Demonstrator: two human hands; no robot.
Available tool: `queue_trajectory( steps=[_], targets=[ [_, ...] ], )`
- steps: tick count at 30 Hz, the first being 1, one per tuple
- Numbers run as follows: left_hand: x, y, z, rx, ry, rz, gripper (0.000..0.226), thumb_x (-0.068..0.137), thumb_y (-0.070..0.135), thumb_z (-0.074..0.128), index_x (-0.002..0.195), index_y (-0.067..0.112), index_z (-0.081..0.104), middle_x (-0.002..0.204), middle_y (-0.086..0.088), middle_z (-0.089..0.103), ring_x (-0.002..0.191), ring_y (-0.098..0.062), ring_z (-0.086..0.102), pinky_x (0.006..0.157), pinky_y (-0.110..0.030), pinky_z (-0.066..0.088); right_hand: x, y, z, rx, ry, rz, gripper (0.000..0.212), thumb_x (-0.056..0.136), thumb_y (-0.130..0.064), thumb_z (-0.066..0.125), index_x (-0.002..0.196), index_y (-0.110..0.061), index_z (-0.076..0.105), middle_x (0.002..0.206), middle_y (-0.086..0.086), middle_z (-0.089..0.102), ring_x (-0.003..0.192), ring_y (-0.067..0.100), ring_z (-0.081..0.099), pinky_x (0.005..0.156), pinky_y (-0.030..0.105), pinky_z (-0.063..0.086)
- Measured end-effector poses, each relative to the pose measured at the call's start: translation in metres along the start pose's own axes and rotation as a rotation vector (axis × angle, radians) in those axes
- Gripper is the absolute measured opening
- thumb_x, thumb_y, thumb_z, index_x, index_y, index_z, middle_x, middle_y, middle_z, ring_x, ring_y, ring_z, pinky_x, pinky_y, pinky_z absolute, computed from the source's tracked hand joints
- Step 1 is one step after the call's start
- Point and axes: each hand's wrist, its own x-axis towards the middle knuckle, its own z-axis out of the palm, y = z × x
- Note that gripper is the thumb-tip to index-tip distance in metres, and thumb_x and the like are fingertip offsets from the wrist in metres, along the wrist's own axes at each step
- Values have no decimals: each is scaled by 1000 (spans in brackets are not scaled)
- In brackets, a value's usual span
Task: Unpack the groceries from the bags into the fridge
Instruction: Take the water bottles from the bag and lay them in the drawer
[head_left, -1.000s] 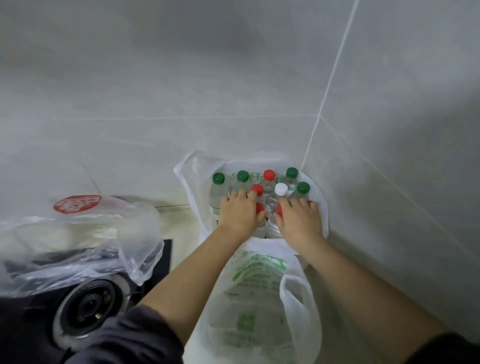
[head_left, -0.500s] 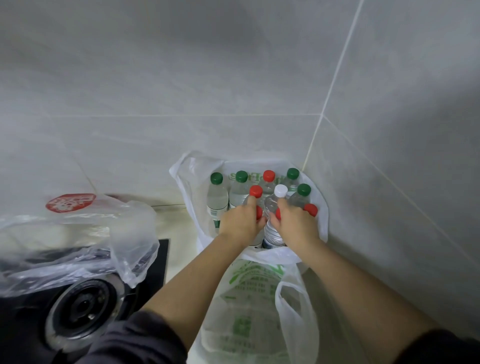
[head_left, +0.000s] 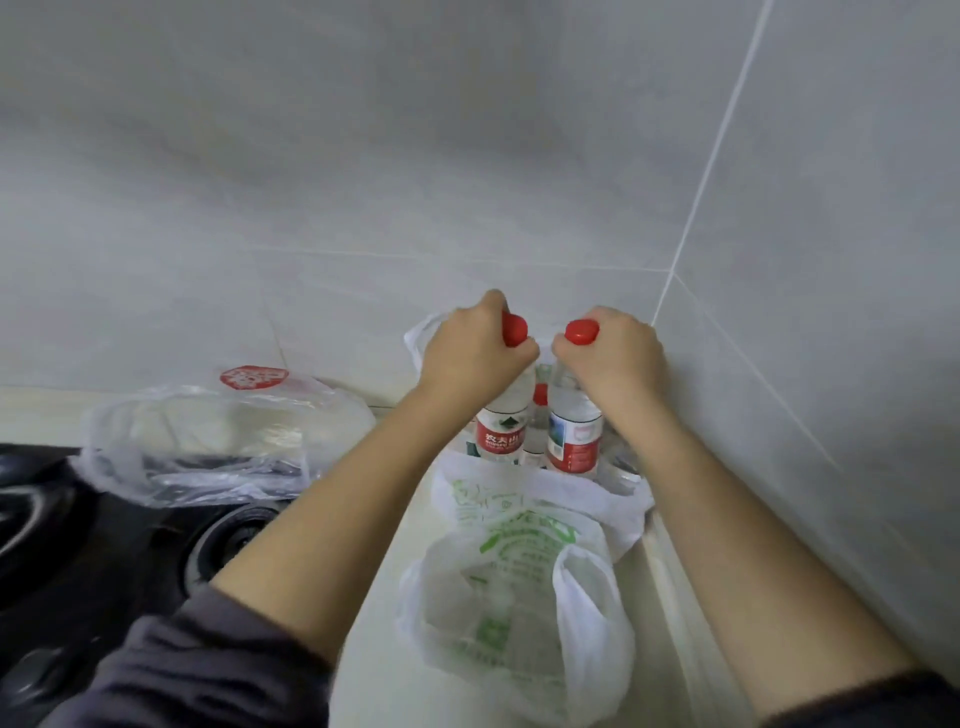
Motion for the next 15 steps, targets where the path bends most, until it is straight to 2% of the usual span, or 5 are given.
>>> queue_trajectory(
  steps=[5,7,12,15],
  targets=[
    [-35,19,-85,7,143,-8,27,77,33,65,94,12,60,77,-2,61,75,-23,56,61,-29,43,-8,-55,-58,145,18,-183,20,76,-37,64,76,-17,64,76,0,65,76,24,60,64,32,47],
    [-57,18,-106,57,151,-30,27,78,33,66,94,13,60,76,0,59,74,-20,54,59,-28,40,-23,-72,-72,196,-4,-256,20,75,-36,65,72,-17,62,69,-3,61,73,23,58,61,30,44],
    [-137,-3,-118,116,92,-179,20,77,32,66,86,16,59,71,6,58,64,-8,52,53,-24,37,-78,-103,-67,247,-250,-370,22,76,-33,66,63,-17,57,60,-5,53,59,12,49,49,25,38],
    [-189,-29,-112,113,66,-306,22,74,32,68,83,14,58,72,3,59,65,-11,54,54,-25,41,-117,-112,-41,282,-400,-417,25,73,-31,66,59,-14,54,56,-3,50,58,14,49,51,27,35]
  ],
)
